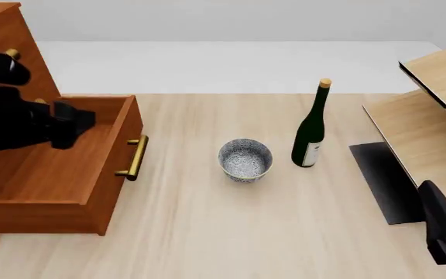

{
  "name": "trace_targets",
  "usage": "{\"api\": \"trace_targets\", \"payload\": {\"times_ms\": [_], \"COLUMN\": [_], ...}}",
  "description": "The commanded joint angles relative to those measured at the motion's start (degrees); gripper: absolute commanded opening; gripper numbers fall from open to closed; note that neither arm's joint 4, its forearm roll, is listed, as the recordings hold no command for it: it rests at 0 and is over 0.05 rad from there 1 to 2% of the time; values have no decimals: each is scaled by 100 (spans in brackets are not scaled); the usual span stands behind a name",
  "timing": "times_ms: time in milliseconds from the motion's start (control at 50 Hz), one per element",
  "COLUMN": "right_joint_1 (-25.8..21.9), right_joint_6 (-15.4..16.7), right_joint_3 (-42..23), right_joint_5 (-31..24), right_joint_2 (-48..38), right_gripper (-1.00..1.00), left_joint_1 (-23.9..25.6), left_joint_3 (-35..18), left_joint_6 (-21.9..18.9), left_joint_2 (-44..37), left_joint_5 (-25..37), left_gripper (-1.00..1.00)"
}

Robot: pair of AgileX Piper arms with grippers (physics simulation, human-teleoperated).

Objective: Put the wine bottle in the bottom drawer of the cabinet.

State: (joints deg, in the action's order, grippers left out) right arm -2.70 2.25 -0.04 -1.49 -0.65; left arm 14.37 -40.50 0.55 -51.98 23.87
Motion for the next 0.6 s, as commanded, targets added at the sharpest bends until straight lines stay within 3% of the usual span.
{"api": "trace_targets", "payload": {"times_ms": [20, 600], "right_joint_1": [-23, -31], "right_joint_6": [20, 60], "right_joint_3": [0, 2], "right_joint_5": [-13, -27], "right_joint_2": [6, -28], "right_gripper": [100, 100], "left_joint_1": [26, 33], "left_joint_3": [133, 705], "left_joint_6": [127, 317], "left_joint_2": [-199, -932], "left_joint_5": [-224, -1141], "left_gripper": [100, 100]}}
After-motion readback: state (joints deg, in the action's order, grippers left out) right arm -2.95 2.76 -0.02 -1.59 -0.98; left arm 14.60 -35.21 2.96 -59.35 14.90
